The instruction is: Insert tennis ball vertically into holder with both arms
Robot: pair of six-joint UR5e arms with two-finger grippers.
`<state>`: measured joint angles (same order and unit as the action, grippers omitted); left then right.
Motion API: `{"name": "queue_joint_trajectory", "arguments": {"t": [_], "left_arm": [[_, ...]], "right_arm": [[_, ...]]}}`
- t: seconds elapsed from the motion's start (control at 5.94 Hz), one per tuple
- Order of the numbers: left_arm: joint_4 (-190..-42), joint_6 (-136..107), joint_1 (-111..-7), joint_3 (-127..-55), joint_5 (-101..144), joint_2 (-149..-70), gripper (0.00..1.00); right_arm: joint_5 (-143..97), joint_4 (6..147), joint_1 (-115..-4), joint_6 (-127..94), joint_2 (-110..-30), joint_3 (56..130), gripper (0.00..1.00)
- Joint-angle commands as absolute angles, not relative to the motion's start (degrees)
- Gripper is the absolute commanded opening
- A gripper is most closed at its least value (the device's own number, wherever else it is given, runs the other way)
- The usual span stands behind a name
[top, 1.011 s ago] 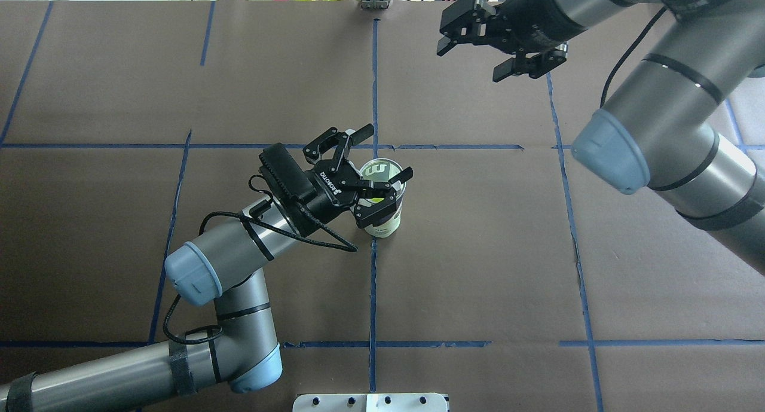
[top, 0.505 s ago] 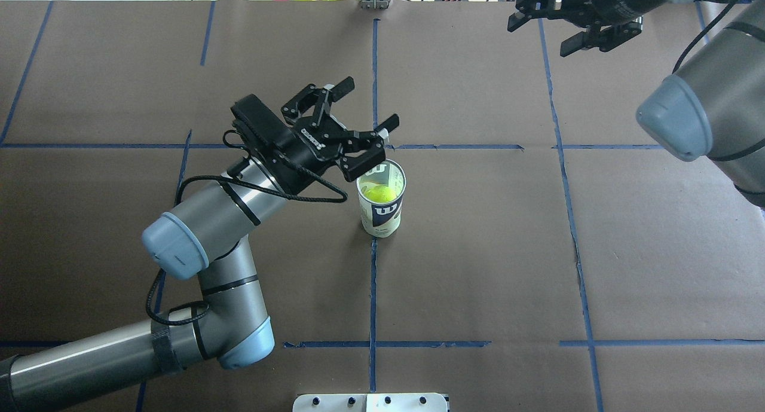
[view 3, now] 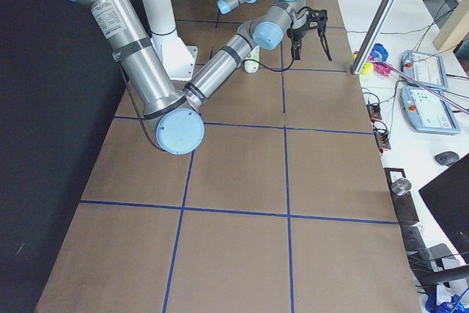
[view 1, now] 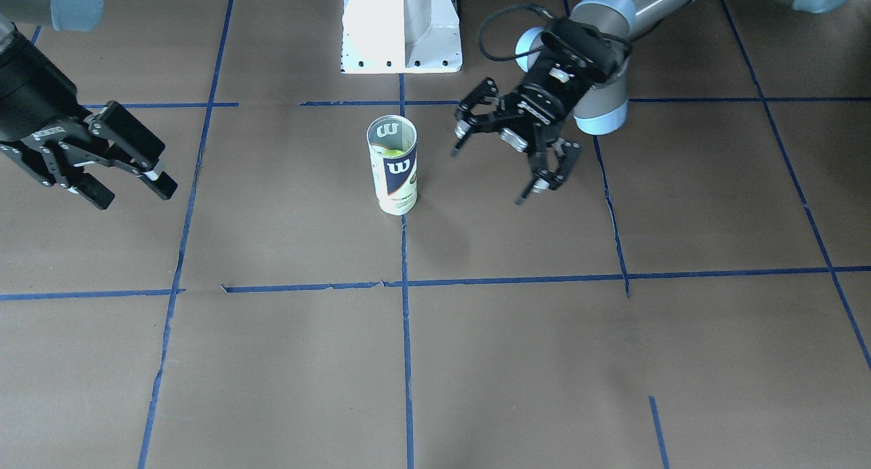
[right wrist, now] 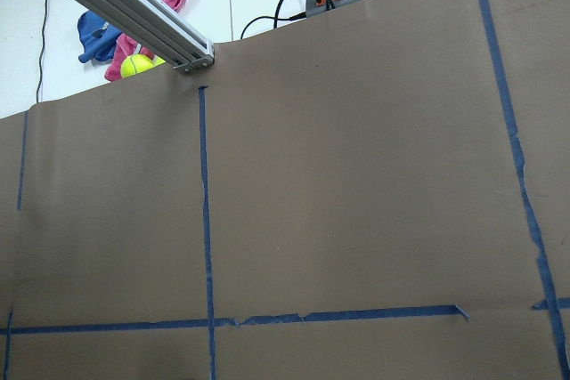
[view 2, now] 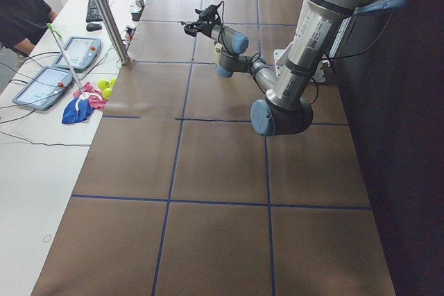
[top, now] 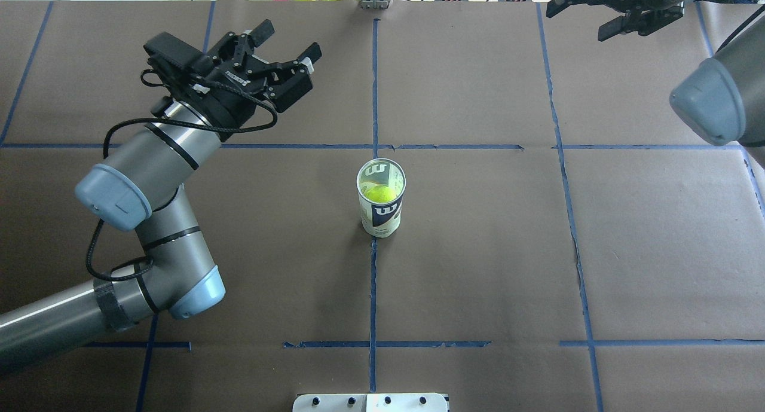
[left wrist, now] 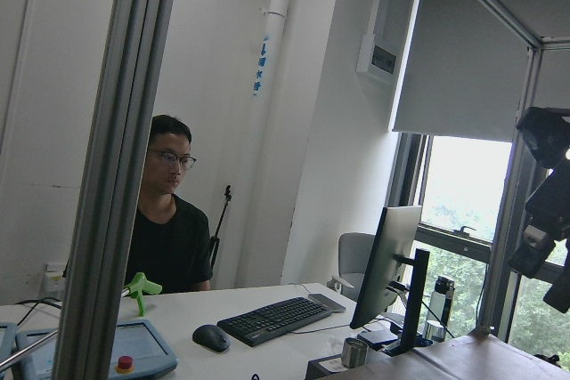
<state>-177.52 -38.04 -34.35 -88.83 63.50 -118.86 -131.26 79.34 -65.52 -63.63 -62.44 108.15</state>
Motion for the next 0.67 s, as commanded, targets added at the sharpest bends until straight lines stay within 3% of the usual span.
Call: {"name": "queue_joint_trajectory", "arguments": {"t": [0.0, 0.51], "left_arm": [[-164.89, -42.18, -40.57, -89.12, 70.68, -117.51, 0.99], [-147.56, -50.54, -57.85, -88.86, 103.03, -111.63, 1.0]], "right_arm": [[-131.31, 79.37, -66.79, -61.97, -62.93, 107.76, 1.0], [-132.09, 79.37, -69.59, -53.84, -64.23, 104.69, 1.0]]}}
